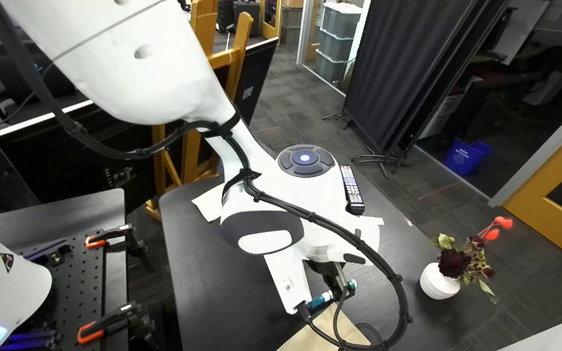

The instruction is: Remove the marker from the mug and put it on the table

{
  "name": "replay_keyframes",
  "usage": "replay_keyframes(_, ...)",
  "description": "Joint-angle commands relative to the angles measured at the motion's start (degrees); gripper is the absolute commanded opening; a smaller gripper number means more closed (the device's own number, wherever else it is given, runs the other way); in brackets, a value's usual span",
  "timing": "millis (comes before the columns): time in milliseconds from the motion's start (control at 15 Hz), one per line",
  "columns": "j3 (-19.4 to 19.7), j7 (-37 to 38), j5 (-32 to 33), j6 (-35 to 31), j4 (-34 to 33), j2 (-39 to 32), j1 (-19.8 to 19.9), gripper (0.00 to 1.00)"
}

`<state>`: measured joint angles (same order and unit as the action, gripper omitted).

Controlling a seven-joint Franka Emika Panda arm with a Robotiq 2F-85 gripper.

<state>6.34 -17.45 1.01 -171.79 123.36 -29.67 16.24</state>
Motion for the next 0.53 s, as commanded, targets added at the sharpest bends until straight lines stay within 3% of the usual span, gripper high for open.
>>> replay_keyframes(0,-1.0,1.5,0.6,-1.5,-0.7,-0.6,1.2,0.70)
replay_keyframes(267,-1.3,1.3,0.5,-1.5,-0.7,-0.6,1.5,1.00)
replay_keyframes(467,-1.6,1.1,0.5,-1.6,-0.5,-0.4,1.7,1.00)
